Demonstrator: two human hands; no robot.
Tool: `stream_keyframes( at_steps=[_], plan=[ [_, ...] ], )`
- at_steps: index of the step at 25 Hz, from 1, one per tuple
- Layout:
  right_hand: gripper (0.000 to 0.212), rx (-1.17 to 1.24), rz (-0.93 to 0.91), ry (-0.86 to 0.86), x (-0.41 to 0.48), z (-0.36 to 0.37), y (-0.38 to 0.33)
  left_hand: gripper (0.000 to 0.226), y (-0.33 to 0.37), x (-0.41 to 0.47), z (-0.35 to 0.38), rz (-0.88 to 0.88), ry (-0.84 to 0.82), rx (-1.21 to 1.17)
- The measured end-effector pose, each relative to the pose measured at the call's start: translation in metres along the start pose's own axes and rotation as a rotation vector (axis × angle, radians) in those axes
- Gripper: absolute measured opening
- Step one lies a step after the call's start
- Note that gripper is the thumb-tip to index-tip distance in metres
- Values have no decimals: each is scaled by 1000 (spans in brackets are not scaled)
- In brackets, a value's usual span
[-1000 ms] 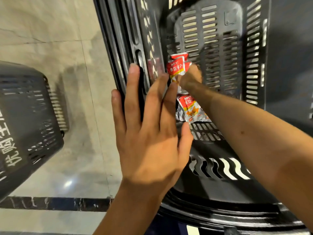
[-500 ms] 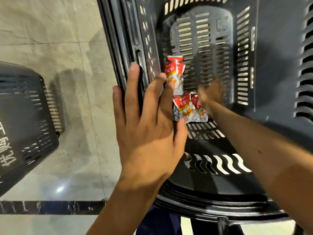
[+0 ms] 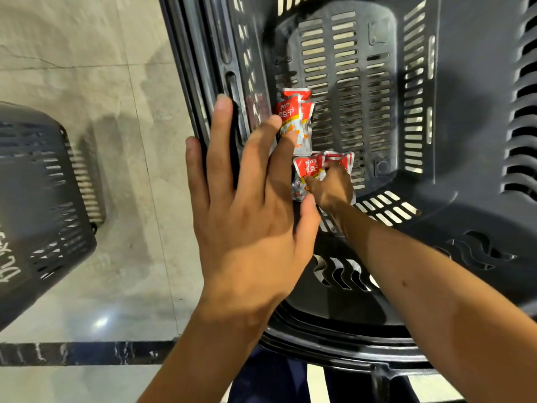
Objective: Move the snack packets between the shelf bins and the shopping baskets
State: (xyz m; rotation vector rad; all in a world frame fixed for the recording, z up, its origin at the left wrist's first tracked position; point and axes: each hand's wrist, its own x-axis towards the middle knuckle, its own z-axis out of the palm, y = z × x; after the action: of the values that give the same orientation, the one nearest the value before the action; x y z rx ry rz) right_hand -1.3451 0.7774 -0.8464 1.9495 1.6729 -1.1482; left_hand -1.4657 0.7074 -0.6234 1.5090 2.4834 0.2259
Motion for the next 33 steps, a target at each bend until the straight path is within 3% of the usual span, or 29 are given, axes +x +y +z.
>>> stream_keyframes(
  at_steps=[5, 9, 12, 15, 17, 24, 30, 33],
  plan=[
    [47, 29, 8, -29, -7, -3, 1, 53, -1, 0, 2, 16, -11, 26],
    [46, 93, -66, -60, -44, -47, -10, 52, -3, 0, -4, 42, -59, 5],
    [44, 33, -136, -87, -97, -99, -23, 54, -6, 0, -24, 69, -212, -53],
    [36, 109, -215, -122, -183, -173, -38, 50, 5, -5, -90, 8, -441, -162],
    [36, 75, -278, -116, -248, -225, -39, 47, 18, -17, -144, -30, -500, -209],
    [37, 41, -449, -130, -415, -343, -24, 46, 66, -96, -304, -168, -374, -368],
    [46, 105, -477, -93, -484, -372, -16, 40, 69, -162, -348, -338, -266, -602],
    [43, 225, -412, 13, -518, -366, -7, 33, 67, -171, -356, -371, -335, -757]
  ],
)
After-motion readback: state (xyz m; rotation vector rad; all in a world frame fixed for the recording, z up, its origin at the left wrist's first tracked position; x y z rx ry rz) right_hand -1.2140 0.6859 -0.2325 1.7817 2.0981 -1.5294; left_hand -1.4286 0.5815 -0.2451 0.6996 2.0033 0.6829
